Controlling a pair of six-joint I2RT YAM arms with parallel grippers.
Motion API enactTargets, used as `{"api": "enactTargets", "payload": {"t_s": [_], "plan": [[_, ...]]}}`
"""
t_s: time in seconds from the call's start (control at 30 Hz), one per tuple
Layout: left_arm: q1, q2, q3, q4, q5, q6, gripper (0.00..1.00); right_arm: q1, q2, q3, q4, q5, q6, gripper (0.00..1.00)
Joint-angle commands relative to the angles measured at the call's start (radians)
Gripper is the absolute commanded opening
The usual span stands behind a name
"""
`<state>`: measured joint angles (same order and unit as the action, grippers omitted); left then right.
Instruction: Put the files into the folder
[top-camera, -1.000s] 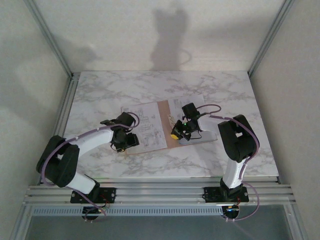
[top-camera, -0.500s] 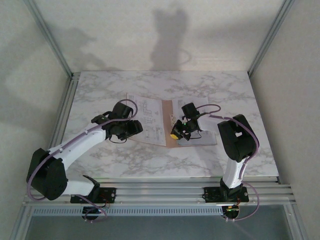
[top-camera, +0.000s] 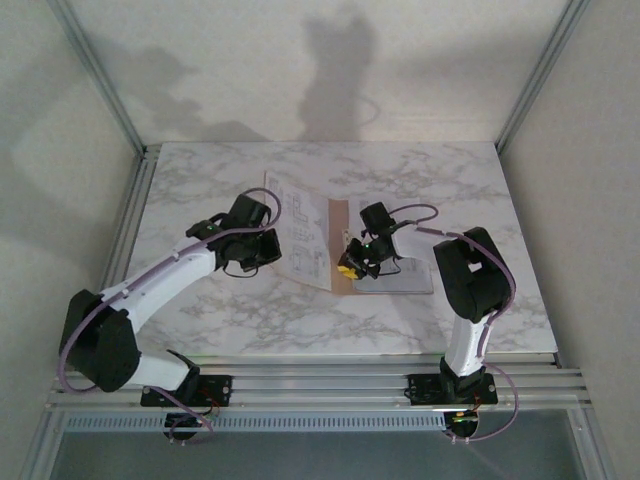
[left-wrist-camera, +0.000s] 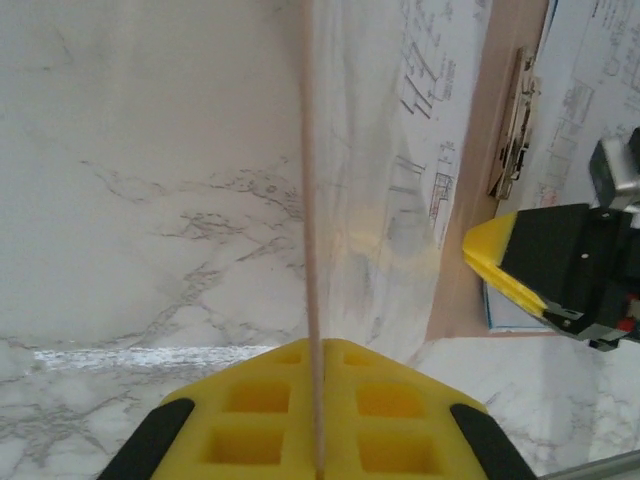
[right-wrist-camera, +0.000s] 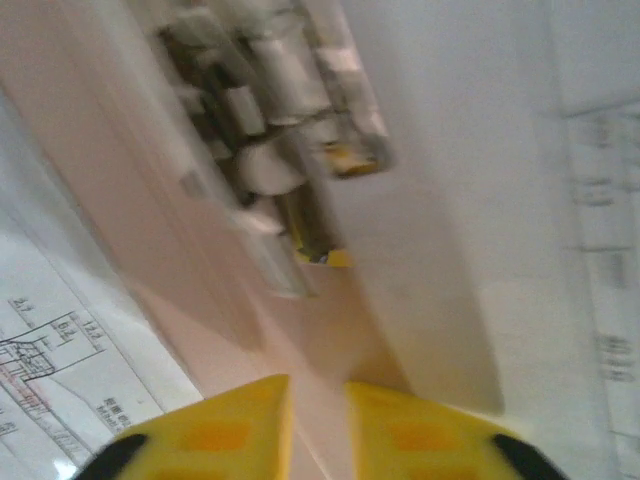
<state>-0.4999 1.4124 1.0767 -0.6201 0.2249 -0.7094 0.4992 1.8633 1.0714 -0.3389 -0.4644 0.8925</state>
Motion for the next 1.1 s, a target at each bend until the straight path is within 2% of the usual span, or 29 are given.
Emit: {"api": "enactTargets", "payload": {"t_s": [0.0,0.1,0.23,0.43,0.57,0.67,0.9,1.07], "plan": [[-0.003,0.021,0.080,-0.146,-0.157,0.097,0.00,0.003,-0.030,0.077,-0.157,0.116,-0.080,0.38],[-0.003,0.034,0.132,-0.216,-0.241,0.154,0.00,-0.005,-0.063,0.154,-0.225,0.166,-0.118,0.46],[-0.002,0.049,0.188,-0.294,-0.334,0.223,0.00,-0.048,-0.092,0.172,-0.253,0.210,-0.118,0.46],[-0.002,0.055,0.265,-0.399,-0.471,0.288,0.00,-0.133,-0.125,0.098,-0.240,0.232,-0.096,0.40],[-0.002,0.060,0.300,-0.429,-0.522,0.328,0.00,-0.170,-0.121,0.051,-0.241,0.237,-0.077,0.34],[-0.005,0.080,0.322,-0.430,-0.510,0.346,0.00,-0.175,-0.101,0.028,-0.216,0.215,-0.064,0.26],[-0.020,0.112,0.369,-0.394,-0.450,0.335,0.11,-0.159,-0.022,0.035,-0.185,0.163,-0.041,0.11],[-0.054,0.125,0.415,-0.343,-0.371,0.329,0.25,-0.139,0.041,0.061,-0.209,0.156,-0.044,0.06]]}}
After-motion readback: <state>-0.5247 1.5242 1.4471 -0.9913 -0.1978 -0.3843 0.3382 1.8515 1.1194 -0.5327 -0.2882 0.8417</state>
